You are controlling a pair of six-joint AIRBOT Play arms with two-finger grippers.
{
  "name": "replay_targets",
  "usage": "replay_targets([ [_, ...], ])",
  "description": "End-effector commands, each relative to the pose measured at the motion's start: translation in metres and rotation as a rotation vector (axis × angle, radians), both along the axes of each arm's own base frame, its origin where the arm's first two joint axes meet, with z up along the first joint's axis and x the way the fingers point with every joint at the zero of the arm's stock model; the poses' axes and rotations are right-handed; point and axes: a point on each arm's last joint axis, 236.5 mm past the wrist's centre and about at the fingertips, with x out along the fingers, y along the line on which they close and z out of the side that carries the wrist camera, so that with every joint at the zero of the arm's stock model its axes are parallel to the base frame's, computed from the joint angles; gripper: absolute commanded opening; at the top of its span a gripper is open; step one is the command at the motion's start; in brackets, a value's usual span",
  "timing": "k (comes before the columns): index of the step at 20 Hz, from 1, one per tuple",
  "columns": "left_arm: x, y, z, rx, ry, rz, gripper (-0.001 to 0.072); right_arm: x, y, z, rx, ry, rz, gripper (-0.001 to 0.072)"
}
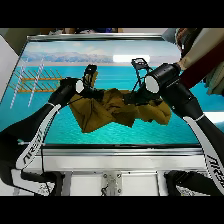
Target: Fold the clothes and pants, and hang the long-sleeved shirts on hangers.
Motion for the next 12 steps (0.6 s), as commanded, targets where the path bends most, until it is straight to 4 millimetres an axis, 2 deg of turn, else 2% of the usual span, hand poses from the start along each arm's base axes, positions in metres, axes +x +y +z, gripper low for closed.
replay_targets([
  [1, 0.008, 0.009, -0.027, 0.027, 0.101, 0.015, 0.0675, -0.003, 0.003, 0.004, 0.005, -0.009, 0.014, 0.0018],
  [3, 0.011, 0.005, -0.033, 0.027, 0.111, 0.012, 0.0675, -0.003, 0.003, 0.004, 0.005, -0.009, 0.013, 0.0018],
  [6, 0.012, -0.013, -0.037, 0.028, 0.103, -0.021, 0.0674, -0.003, 0.003, 0.004, 0.005, -0.008, 0.013, 0.0017],
  [7, 0.014, -0.018, -0.037, 0.024, 0.095, -0.026, 0.0628, -0.003, 0.003, 0.004, 0.005, -0.008, 0.013, 0.0018],
  [9, 0.021, -0.021, -0.029, 0.013, 0.065, -0.025, 0.0019, -0.001, -0.001, 0.004, -0.009, -0.018, 0.011, 0.0018],
  [10, 0.030, -0.019, -0.014, 0.001, 0.035, -0.017, 0.0015, 0.004, -0.007, 0.006, -0.038, -0.040, 0.040, 0.0017],
  [11, 0.042, -0.016, 0.011, -0.016, -0.009, -0.006, 0.0015, 0.012, -0.018, 0.012, -0.076, -0.071, 0.067, 0.0017],
  [12, 0.057, -0.012, 0.051, -0.046, -0.087, 0.010, 0.0014, 0.023, -0.032, 0.022, -0.101, -0.104, 0.074, 0.0018],
])
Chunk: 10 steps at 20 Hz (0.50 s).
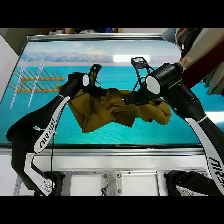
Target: Fold the clothes and pants, and hang the long-sleeved shirts on hangers.
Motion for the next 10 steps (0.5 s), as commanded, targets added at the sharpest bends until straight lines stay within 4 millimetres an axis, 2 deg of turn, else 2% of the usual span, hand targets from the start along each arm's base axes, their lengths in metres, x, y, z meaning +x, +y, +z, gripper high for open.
replay_targets([
  [1, 0.036, 0.008, 0.102, -0.076, -0.201, 0.036, 0.0014, 0.030, -0.038, 0.028, -0.073, -0.105, 0.025, 0.0017],
  [3, 0.043, 0.018, 0.219, -0.154, -0.426, 0.056, 0.0014, 0.058, -0.068, 0.076, -0.057, -0.228, -0.002, 0.0017],
  [4, 0.034, 0.022, 0.277, -0.192, -0.532, 0.058, 0.0014, 0.070, -0.082, 0.102, -0.051, -0.300, -0.012, 0.0017],
  [6, 0.004, 0.028, 0.357, -0.246, -0.673, 0.049, 0.0014, 0.086, -0.100, 0.155, -0.025, -0.451, -0.042, 0.0017],
  [7, -0.012, 0.029, 0.378, -0.260, -0.704, 0.041, 0.0014, 0.088, -0.104, 0.176, -0.009, -0.509, -0.055, 0.0016],
  [8, -0.027, 0.031, 0.384, -0.264, -0.706, 0.033, 0.0014, 0.086, -0.105, 0.184, -0.002, -0.529, -0.056, 0.0015],
  [9, -0.042, 0.029, 0.376, -0.264, -0.670, 0.029, 0.0014, 0.081, -0.103, 0.179, -0.002, -0.501, -0.052, 0.0015],
  [10, -0.055, 0.027, 0.355, -0.255, -0.611, 0.022, 0.0014, 0.072, -0.099, 0.161, -0.014, -0.435, -0.039, 0.0015],
])
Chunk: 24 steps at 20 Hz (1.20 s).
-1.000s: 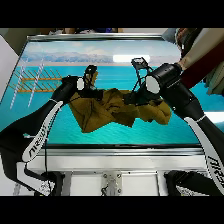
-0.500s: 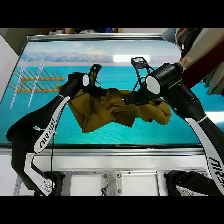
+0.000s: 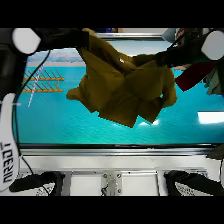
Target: Fold the clothes and pants, and hang the long-sleeved shirts on hangers.
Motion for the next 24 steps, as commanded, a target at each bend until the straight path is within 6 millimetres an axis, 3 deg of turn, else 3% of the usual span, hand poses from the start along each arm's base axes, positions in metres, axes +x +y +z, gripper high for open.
replay_targets([
  [1, -0.051, 0.000, -0.015, 0.000, 0.073, -0.023, 0.0014, -0.017, -0.002, -0.016, -0.033, 0.071, 0.024, 0.0014],
  [4, -0.096, -0.010, -0.142, 0.057, 0.319, -0.042, 0.0014, -0.051, 0.012, -0.107, -0.102, 0.256, 0.084, 0.0015],
  [6, -0.127, -0.008, -0.221, 0.081, 0.444, -0.029, 0.0014, -0.085, 0.010, -0.177, -0.105, 0.388, 0.044, 0.0017],
  [8, -0.156, -0.004, -0.281, 0.082, 0.545, 0.005, 0.0015, -0.125, 0.005, -0.236, -0.114, 0.518, 0.029, 0.0019],
  [10, -0.174, 0.001, -0.313, 0.085, 0.612, 0.032, 0.0015, -0.150, -0.002, -0.267, -0.135, 0.608, 0.031, 0.0074],
  [12, -0.180, 0.004, -0.321, 0.098, 0.634, 0.034, 0.0015, -0.153, -0.003, -0.268, -0.154, 0.615, 0.066, 0.0669],
  [13, -0.179, 0.004, -0.320, 0.096, 0.631, 0.034, 0.0015, -0.150, -0.001, -0.263, -0.148, 0.599, 0.070, 0.0706],
  [16, -0.169, 0.006, -0.309, 0.078, 0.608, 0.048, 0.0015, -0.144, 0.009, -0.250, -0.135, 0.549, 0.097, 0.0704],
  [18, -0.162, 0.007, -0.301, 0.065, 0.591, 0.058, 0.0015, -0.139, 0.031, -0.251, -0.133, 0.504, 0.158, 0.0703],
  [21, -0.158, 0.011, -0.298, 0.057, 0.588, 0.071, 0.0015, -0.128, 0.070, -0.268, -0.126, 0.449, 0.210, 0.0699],
  [24, -0.166, 0.014, -0.303, 0.079, 0.625, 0.069, 0.0015, -0.107, 0.080, -0.301, -0.075, 0.441, 0.066, 0.0678],
])
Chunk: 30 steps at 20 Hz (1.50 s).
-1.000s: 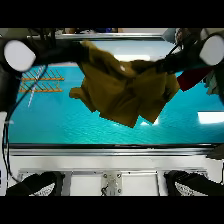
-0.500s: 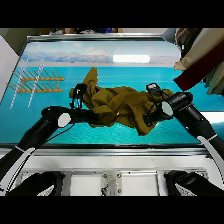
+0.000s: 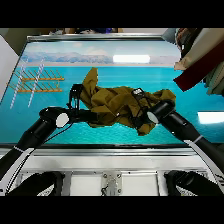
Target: Fold the clothes and pants, and hang the long-sleeved shirts on hangers.
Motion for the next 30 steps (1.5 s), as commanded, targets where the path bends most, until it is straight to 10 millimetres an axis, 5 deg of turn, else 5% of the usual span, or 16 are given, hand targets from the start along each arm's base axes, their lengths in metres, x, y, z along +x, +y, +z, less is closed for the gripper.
replay_targets([
  [1, -0.006, 0.004, -0.003, 0.015, 0.032, -0.001, 0.0015, 0.026, 0.019, -0.031, 0.044, -0.054, -0.143, 0.0559],
  [6, -0.009, 0.005, -0.005, 0.022, 0.048, -0.004, 0.0014, 0.047, 0.019, -0.057, 0.106, -0.069, -0.337, 0.0506],
  [13, -0.009, 0.005, -0.005, 0.021, 0.047, -0.004, 0.0015, 0.059, -0.008, -0.065, 0.106, -0.073, -0.508, 0.0504],
  [19, -0.008, 0.005, -0.005, 0.020, 0.043, -0.003, 0.0015, 0.026, -0.026, -0.092, -0.028, 0.063, -0.544, 0.0486],
  [23, -0.006, 0.004, -0.003, 0.014, 0.030, -0.001, 0.0015, 0.027, -0.022, -0.092, -0.018, 0.057, -0.537, 0.0476],
  [25, -0.005, 0.003, -0.003, 0.012, 0.027, 0.000, 0.0015, 0.028, -0.024, -0.092, -0.023, 0.051, -0.532, 0.0171],
  [26, -0.005, 0.003, -0.003, 0.013, 0.028, 0.000, 0.0015, 0.030, -0.024, -0.091, -0.024, 0.045, -0.529, 0.0077],
  [28, -0.001, 0.005, 0.004, 0.007, 0.009, 0.005, 0.0015, 0.037, -0.026, -0.079, -0.031, 0.016, -0.456, 0.0018],
  [30, 0.017, 0.006, 0.048, -0.038, -0.080, 0.029, 0.0015, 0.058, -0.028, -0.031, -0.027, -0.056, -0.295, 0.0017],
])
